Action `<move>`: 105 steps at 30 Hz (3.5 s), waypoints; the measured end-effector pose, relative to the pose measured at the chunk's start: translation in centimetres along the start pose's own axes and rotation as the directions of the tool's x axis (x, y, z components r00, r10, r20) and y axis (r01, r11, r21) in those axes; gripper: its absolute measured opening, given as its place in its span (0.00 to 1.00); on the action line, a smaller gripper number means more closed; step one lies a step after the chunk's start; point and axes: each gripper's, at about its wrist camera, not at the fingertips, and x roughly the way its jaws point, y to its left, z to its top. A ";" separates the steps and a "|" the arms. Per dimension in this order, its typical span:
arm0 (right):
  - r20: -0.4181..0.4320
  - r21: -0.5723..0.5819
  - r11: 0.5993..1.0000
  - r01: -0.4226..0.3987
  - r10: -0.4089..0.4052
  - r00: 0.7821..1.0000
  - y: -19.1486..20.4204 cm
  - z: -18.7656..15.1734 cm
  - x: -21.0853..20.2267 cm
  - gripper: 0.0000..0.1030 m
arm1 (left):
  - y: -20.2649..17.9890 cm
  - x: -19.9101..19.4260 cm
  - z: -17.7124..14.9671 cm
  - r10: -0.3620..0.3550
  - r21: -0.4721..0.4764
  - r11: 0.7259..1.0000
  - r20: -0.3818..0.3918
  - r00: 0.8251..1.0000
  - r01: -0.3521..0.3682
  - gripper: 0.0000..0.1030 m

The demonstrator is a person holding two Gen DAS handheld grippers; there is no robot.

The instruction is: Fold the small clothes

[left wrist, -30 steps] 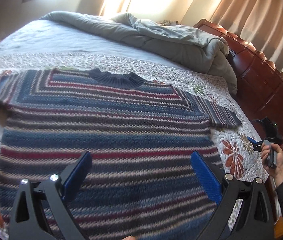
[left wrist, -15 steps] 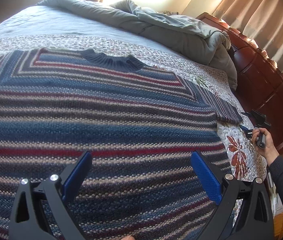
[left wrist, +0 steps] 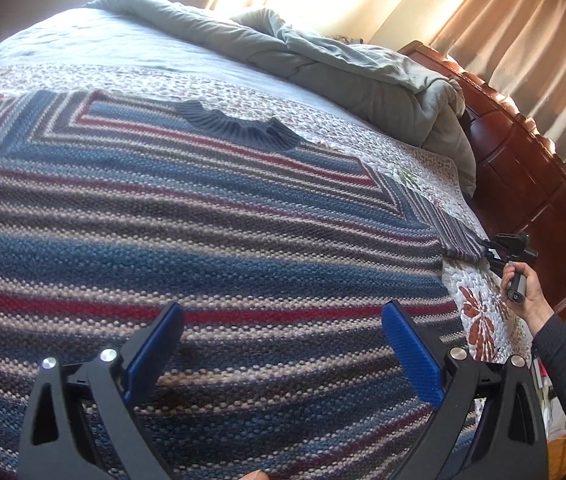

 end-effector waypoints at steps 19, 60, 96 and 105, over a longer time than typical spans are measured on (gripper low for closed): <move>0.116 -0.545 0.835 0.081 -0.020 0.993 25.6 -12.7 -6.6 0.12 | 3.4 -5.6 1.6 0.020 -0.036 0.999 0.119 0.993 -0.016 0.96; -0.120 -0.842 0.537 -0.052 -0.092 0.989 34.2 -50.7 2.0 0.63 | 14.0 -8.7 3.2 -0.170 -0.354 0.907 0.189 0.967 0.229 0.96; -0.165 -0.552 0.812 -0.188 0.114 0.980 27.4 -44.6 -2.9 0.72 | 4.9 10.2 13.6 0.096 -0.232 0.960 -0.240 0.966 -0.153 0.11; -0.161 -0.566 0.804 -0.184 0.111 0.981 27.6 -44.8 -2.8 0.72 | 3.7 7.9 15.4 0.106 -0.191 0.972 -0.172 0.979 -0.139 0.09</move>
